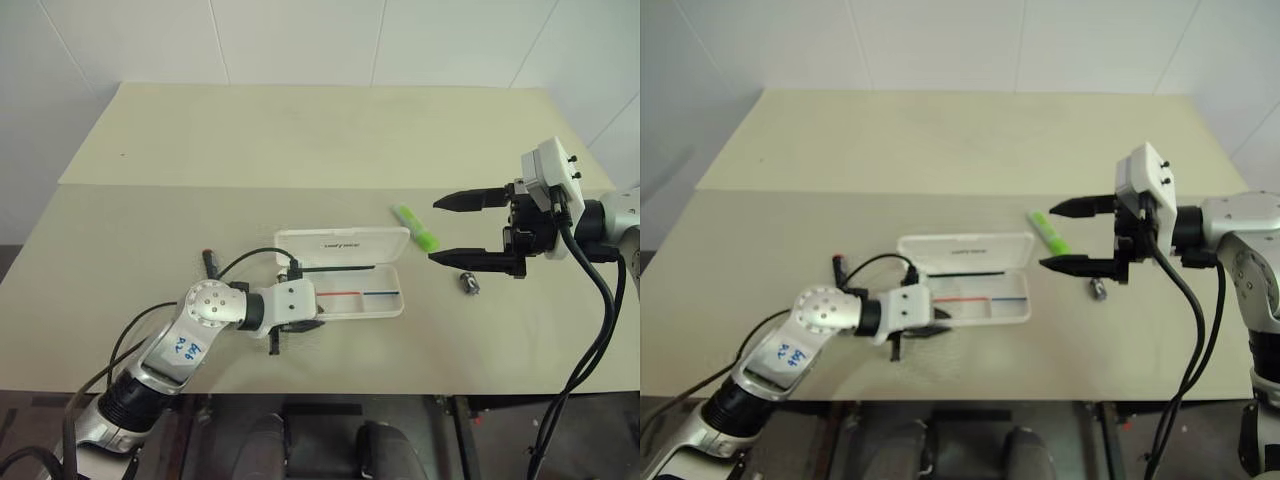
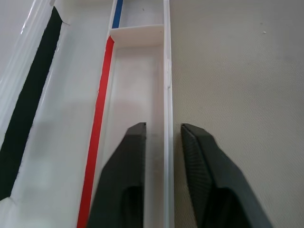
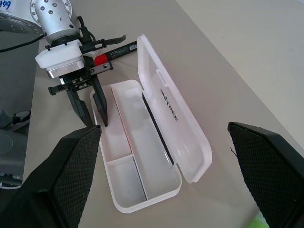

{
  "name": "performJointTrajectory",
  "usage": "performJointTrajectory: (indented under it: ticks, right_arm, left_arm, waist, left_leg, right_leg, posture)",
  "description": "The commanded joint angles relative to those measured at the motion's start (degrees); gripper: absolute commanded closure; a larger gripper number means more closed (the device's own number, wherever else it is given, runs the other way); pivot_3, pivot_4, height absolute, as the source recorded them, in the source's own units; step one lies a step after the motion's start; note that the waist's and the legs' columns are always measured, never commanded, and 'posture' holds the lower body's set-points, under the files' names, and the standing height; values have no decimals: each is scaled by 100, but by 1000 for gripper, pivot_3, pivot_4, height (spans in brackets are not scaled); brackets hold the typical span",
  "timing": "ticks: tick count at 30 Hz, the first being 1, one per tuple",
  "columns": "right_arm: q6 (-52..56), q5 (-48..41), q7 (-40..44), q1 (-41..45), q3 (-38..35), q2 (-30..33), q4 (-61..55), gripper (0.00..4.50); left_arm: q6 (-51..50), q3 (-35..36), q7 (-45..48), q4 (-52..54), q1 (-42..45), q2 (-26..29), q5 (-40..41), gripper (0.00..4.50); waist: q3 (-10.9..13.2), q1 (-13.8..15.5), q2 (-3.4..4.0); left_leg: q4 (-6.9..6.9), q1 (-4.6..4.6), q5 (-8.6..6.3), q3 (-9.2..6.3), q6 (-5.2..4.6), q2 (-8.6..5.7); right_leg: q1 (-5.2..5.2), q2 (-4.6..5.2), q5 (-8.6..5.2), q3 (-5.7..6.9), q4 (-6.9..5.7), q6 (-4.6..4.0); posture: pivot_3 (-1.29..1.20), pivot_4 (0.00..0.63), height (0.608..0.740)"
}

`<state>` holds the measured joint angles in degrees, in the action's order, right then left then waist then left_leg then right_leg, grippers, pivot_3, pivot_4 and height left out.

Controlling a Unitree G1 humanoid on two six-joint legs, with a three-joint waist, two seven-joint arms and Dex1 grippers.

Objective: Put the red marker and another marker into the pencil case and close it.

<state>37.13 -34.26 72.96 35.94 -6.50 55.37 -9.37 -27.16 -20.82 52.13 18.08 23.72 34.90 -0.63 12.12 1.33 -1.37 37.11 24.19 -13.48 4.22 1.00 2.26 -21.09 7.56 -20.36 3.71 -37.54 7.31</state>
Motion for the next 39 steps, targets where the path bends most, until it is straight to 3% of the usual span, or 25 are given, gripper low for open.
performJointTrajectory:
  ticks: [1,7,15,22,27,31,33,35,39]
  right_arm:
    - [-86,-39,11,110,-79,65,-70,0]
    - [-140,23,48,192,4,28,46,0]
    - [-293,146,166,450,229,-22,384,0]
    - [-471,308,359,723,446,-116,736,0]
    - [-578,373,497,832,503,-117,943,0]
    - [-641,350,770,860,606,-165,961,0]
    - [-649,195,988,860,588,-217,833,0]
    - [-620,112,1058,911,573,-281,764,0]
    - [-639,172,1038,1023,638,-395,771,0]
  left_arm:
    - [-127,-13,-19,42,-70,25,-18,2004]
    - [-459,207,28,413,-184,30,301,61]
    - [-1153,1217,315,1244,-493,139,1694,26]
    - [-1399,2179,247,2013,-921,776,2259,26]
    - [-1872,4445,634,2875,-2113,1435,3231,26]
    - [-2040,6169,746,2304,-2800,1754,3255,26]
    - [-2425,6341,161,2020,-2797,1821,3027,26]
    - [-2992,6041,-725,1857,-2352,1677,2920,26]
    - [-4391,4857,-2722,1626,-816,609,2546,26]
  waist:
    - [0,-2,1]
    - [0,-16,1]
    - [0,-19,1]
    - [1,-53,1]
    - [2,-155,0]
    - [3,-167,1]
    - [3,-150,1]
    - [3,-124,1]
    - [0,-78,-7]
  left_leg:
    - [0,0,1,0,1,1]
    - [-2,1,0,3,1,1]
    - [-2,2,0,3,2,6]
    - [-4,4,-2,6,4,7]
    - [-13,6,-4,-7,8,27]
    - [-12,3,-10,-8,16,27]
    - [-12,1,-11,0,18,30]
    - [-12,1,-13,6,17,32]
    - [-3,2,-25,-13,4,38]
  right_leg:
    - [-1,-1,0,0,-1,0]
    - [-5,-1,0,-2,0,0]
    - [-8,-2,0,-3,0,-1]
    - [-11,-3,0,-5,4,-1]
    - [-14,-4,-1,-7,12,-2]
    - [-20,-17,-3,-6,11,-9]
    - [-21,-21,-4,-5,9,-13]
    - [-17,-20,-4,-4,11,-13]
    - [-4,-8,2,-4,13,-2]
  posture:
    - [0,150,740]
    - [0,150,740]
    - [0,150,740]
    - [0,150,740]
    - [0,150,740]
    - [0,150,740]
    - [0,150,740]
    - [0,150,740]
    - [0,150,740]
